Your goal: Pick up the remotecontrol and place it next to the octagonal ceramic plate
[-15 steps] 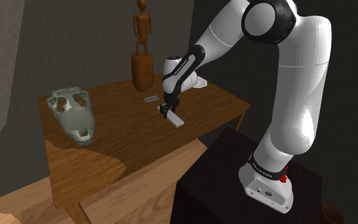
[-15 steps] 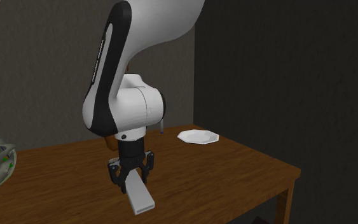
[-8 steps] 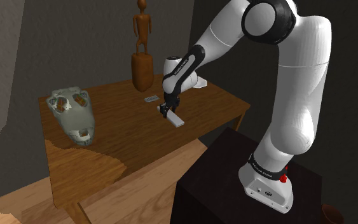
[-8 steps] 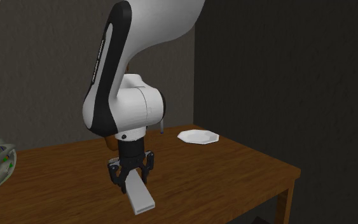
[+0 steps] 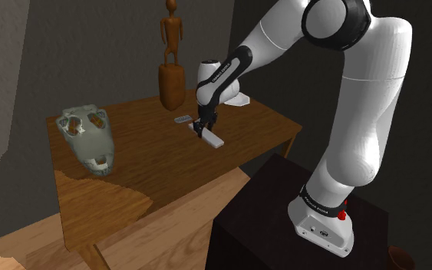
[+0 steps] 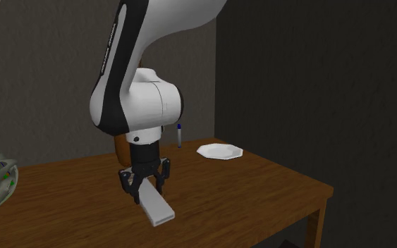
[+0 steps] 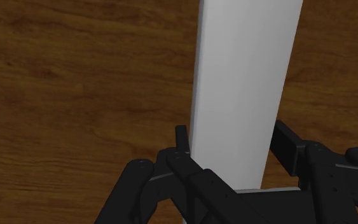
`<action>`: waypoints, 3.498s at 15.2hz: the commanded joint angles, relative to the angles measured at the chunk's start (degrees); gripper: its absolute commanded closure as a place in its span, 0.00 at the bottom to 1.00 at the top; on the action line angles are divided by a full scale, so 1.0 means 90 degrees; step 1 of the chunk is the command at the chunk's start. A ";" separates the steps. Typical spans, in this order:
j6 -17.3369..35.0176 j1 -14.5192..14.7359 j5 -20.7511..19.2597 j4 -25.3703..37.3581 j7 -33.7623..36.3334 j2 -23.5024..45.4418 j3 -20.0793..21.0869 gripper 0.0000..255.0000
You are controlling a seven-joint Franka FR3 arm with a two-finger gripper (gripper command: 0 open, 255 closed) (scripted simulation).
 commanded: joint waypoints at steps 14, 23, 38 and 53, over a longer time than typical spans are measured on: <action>-0.0842 -0.0356 0.0001 0.0146 -0.0626 -0.0705 -0.0264 1.00; -0.0994 -0.1231 0.0241 0.0668 -0.2127 -0.0334 -0.0740 1.00; -0.1787 -0.2815 0.0823 0.2877 -0.4336 0.1139 -0.1160 1.00; -0.0864 -0.2933 0.1071 0.2747 -0.4483 0.1946 -0.0992 1.00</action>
